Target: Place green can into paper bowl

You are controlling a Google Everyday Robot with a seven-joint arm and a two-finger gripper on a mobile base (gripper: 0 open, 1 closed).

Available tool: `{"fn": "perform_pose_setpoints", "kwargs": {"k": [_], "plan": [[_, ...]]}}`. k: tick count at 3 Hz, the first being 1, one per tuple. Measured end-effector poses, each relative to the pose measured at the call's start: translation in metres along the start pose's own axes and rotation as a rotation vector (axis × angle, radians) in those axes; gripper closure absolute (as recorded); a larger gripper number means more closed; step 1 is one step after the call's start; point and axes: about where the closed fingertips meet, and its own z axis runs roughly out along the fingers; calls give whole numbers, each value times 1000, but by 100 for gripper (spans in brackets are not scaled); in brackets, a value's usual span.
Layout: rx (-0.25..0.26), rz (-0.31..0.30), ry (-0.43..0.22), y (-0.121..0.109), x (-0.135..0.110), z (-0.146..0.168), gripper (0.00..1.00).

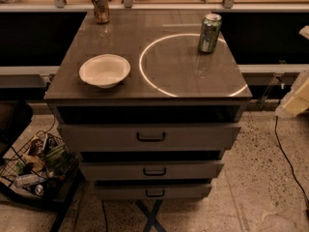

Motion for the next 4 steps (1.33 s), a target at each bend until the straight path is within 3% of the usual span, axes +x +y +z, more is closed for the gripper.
{"fn": "perform_pose_setpoints", "kwargs": {"k": [1,2,3,4], "plan": [[84,116,-145,-37,31,23,0],[190,205,-360,-89,35,47,0],[317,277,-568,-147,23,60,0],[389,309,-609,-171,21,63,0]]}}
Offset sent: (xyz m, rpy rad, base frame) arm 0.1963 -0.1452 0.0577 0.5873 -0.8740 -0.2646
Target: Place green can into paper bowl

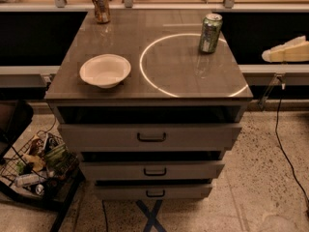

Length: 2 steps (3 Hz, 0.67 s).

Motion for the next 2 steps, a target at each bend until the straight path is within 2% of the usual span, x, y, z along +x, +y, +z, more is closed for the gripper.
{"fn": "perform_pose_setpoints", "kwargs": {"k": [1,2], "plan": [[1,-2,2,0,0,-1,0],[-52,78,-64,13,-8,15,0]]}}
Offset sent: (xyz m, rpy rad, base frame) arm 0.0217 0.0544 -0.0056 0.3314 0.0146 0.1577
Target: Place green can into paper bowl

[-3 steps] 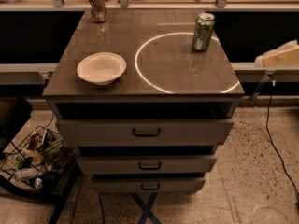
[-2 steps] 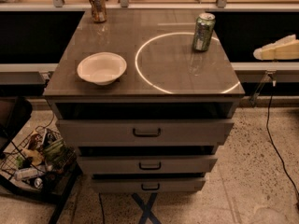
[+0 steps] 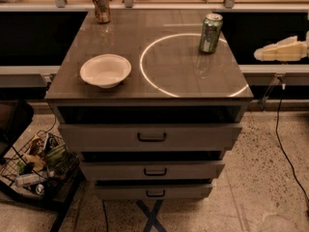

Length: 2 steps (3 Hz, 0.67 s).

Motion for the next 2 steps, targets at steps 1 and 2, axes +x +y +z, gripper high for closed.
{"fn": "perform_pose_setpoints", "kwargs": {"k": [1,2], "plan": [[-85,117,-102,17,-16,39,0],[-139,158,-177,32,-35,78,0]]}}
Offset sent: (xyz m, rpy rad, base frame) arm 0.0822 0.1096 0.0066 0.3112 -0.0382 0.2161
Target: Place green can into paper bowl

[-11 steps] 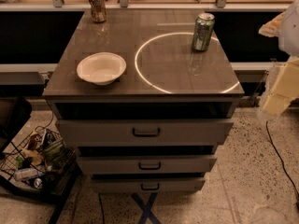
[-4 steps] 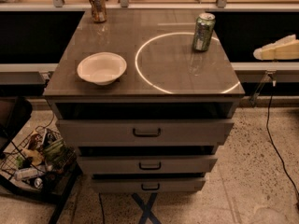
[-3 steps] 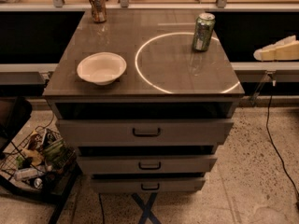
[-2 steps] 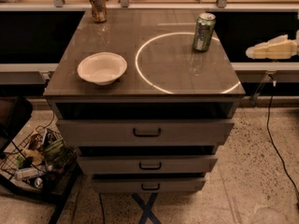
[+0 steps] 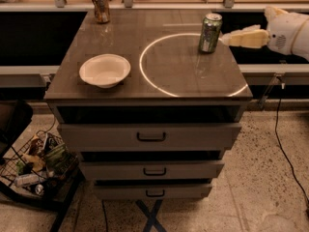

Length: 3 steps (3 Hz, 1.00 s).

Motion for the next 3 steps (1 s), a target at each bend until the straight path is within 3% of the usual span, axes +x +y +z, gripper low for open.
{"fn": "perform_pose_setpoints", "kwargs": {"k": [1,3], "plan": [[-15,-6,-42,-1,-1,30,0],[7,-11,-59,-29,11,87,0]]}}
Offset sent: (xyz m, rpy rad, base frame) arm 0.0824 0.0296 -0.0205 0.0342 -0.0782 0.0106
